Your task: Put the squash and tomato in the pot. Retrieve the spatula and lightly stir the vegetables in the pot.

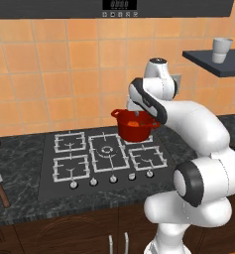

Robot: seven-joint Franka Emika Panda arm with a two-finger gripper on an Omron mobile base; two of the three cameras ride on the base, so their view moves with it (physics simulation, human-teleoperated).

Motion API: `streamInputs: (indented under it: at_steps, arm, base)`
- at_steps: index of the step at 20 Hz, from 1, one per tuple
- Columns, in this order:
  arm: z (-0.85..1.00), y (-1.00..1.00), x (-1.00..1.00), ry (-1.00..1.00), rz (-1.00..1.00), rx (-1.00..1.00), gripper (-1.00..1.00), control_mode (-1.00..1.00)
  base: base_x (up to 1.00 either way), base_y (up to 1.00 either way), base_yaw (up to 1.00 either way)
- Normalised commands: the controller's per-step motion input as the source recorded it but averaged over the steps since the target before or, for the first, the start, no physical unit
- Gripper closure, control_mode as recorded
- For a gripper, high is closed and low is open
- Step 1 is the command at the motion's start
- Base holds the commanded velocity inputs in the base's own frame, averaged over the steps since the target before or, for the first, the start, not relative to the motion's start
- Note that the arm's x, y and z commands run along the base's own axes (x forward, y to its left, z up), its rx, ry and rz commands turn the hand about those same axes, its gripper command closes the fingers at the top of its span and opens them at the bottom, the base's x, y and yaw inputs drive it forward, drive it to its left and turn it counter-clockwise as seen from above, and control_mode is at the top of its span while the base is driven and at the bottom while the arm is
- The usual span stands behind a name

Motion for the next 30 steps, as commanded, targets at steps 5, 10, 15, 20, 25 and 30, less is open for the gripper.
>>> streamInputs:
  at_steps: [5,10,15,20,25,30]
  arm:
    - [0.0,0.0,0.0,0.04,0.0,0.0,-1.0,-1.0]
    - [0.0,0.0,0.0,0.0,0.0,0.0,-1.0,1.0]
    - [0.0,0.0,0.0,0.0,0.0,0.0,-1.0,1.0]
    - [0.0,0.0,0.0,0.0,0.0,0.0,-1.0,1.0]
    - [0.0,0.0,0.0,0.0,0.0,0.0,-1.0,1.0]
    - [0.0,0.0,0.0,0.0,0.0,0.0,-1.0,1.0]
  base:
    - [0.0,0.0,0.0]
    - [-0.38,0.41,0.0]
    - [-0.22,0.91,0.01]
    - [0.01,0.94,0.0]
    - [0.03,0.24,0.0]
    - [0.0,0.19,0.02]
